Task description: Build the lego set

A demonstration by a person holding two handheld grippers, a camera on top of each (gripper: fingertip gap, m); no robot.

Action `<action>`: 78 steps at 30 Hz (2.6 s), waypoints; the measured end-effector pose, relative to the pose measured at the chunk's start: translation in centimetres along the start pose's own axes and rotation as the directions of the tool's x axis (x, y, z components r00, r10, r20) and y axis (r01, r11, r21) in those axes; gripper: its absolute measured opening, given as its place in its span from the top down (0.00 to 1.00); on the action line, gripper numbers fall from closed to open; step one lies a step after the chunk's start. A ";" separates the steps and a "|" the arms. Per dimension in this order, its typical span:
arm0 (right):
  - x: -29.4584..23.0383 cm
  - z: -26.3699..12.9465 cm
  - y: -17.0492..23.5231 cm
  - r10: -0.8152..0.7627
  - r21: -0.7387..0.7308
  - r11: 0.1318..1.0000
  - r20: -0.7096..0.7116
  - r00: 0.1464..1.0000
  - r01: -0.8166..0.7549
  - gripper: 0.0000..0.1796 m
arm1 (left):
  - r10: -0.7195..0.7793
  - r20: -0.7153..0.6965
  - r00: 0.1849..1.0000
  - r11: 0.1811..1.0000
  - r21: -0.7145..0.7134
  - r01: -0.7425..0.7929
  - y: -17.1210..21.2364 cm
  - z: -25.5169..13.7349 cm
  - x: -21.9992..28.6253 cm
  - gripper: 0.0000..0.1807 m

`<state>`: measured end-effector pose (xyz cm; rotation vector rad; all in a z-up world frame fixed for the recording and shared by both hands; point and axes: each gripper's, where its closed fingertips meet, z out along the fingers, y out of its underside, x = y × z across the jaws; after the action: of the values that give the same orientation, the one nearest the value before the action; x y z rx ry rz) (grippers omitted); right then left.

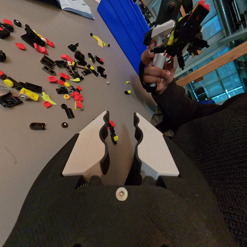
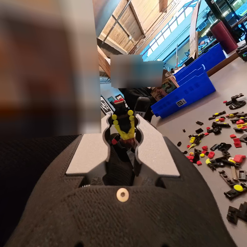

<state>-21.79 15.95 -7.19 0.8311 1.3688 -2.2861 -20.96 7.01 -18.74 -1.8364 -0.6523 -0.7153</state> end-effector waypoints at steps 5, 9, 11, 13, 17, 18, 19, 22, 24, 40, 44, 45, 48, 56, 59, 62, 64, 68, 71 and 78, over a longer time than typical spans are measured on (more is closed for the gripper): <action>0.7 0.1 1.2 -0.082 -0.106 0.992 -0.097 0.992 0.071 0.83 | 0.009 0.028 1.000 1.000 -0.027 -0.008 0.4 0.0 -0.5 0.81; 1.9 0.2 3.6 -0.203 -0.290 0.947 -0.216 0.955 0.136 0.82 | 0.033 0.116 0.993 0.980 -0.198 -0.010 3.3 0.8 -1.8 0.81; 3.0 0.0 5.9 -0.295 -0.448 0.882 -0.282 0.913 0.147 0.82 | 0.016 0.102 0.995 0.972 -0.235 0.008 4.1 1.4 -1.5 0.81; 3.9 -0.3 8.6 -0.396 -0.619 0.774 -0.312 0.864 0.132 0.82 | -0.008 0.092 0.996 0.970 -0.242 0.030 4.3 1.8 -1.2 0.82; 6.2 -1.3 12.2 -0.551 -0.828 0.559 -0.349 0.758 0.025 0.82 | -0.138 0.005 0.990 0.963 -0.233 0.136 4.5 2.1 -0.2 0.90; 6.6 -1.6 12.8 -0.579 -0.858 0.514 -0.343 0.740 0.005 0.82 | -0.181 -0.018 0.983 0.960 -0.220 0.173 4.3 2.1 0.0 0.90; 6.8 -1.6 13.4 -0.595 -0.878 0.478 -0.333 0.731 -0.011 0.82 | -0.206 -0.026 0.978 0.957 -0.213 0.196 4.3 2.0 -0.1 0.90; 7.3 -1.5 14.6 -0.614 -0.908 0.416 -0.321 0.722 -0.050 0.82 | -0.201 0.032 0.979 0.956 -0.213 0.203 4.3 1.7 -1.2 0.90; 7.8 -1.9 15.1 -0.642 -0.929 0.360 -0.312 0.700 -0.084 0.82 | -0.188 0.058 0.980 0.958 -0.210 0.196 4.3 1.5 -1.8 0.90; 8.4 -0.5 16.3 -0.678 -0.929 0.353 -0.333 0.655 -0.106 0.82 | -0.142 0.102 0.985 0.947 -0.276 0.165 5.6 2.1 -2.3 0.97; 8.5 -0.4 16.4 -0.694 -0.930 0.355 -0.332 0.639 -0.099 0.82 | -0.141 0.092 0.986 0.944 -0.288 0.162 5.6 2.4 -2.3 0.97; 8.4 -0.4 16.4 -0.696 -0.931 0.353 -0.327 0.639 -0.091 0.82 | -0.142 0.090 0.986 0.944 -0.288 0.163 5.6 2.4 -2.3 0.98; 8.1 -0.2 16.7 -0.690 -0.932 0.356 -0.308 0.655 -0.063 0.75 | -0.143 0.087 0.986 0.942 -0.292 0.162 5.7 2.1 -2.3 0.97; 6.9 0.9 15.3 -0.726 -0.917 0.385 -0.230 0.648 0.106 0.80 | -0.094 0.082 0.992 0.945 -0.306 0.115 5.8 2.3 -1.9 0.97; 7.0 1.1 15.2 -0.750 -0.920 0.367 -0.207 0.628 0.135 0.88 | -0.067 0.110 0.992 0.950 -0.298 0.097 5.6 2.4 -2.3 0.97; 7.3 1.2 15.0 -0.753 -0.917 0.374 -0.213 0.623 0.138 0.95 | -0.078 0.117 0.990 0.956 -0.274 0.107 5.2 2.1 -2.7 0.98; 7.5 1.3 15.2 -0.722 -0.908 0.400 -0.228 0.653 0.126 0.95 | -0.099 0.097 0.990 0.961 -0.251 0.121 4.8 2.0 -2.5 0.98; 8.0 1.1 15.6 -0.662 -0.896 0.437 -0.255 0.705 0.087 0.94 | -0.094 0.116 0.989 0.959 -0.254 0.122 4.9 2.1 -2.9 0.98; 8.2 1.1 15.6 -0.644 -0.891 0.448 -0.260 0.720 0.079 0.94 | -0.090 0.127 0.988 0.959 -0.256 0.121 4.9 2.3 -3.1 0.99; 8.2 1.2 15.7 -0.641 -0.891 0.446 -0.250 0.725 0.087 0.94 | -0.083 0.130 0.988 0.961 -0.253 0.114 4.8 2.5 -3.2 1.00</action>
<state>-19.55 7.46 -22.62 0.8972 2.8691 -1.1954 -19.24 7.35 -24.83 -2.1120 -0.7613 -0.7922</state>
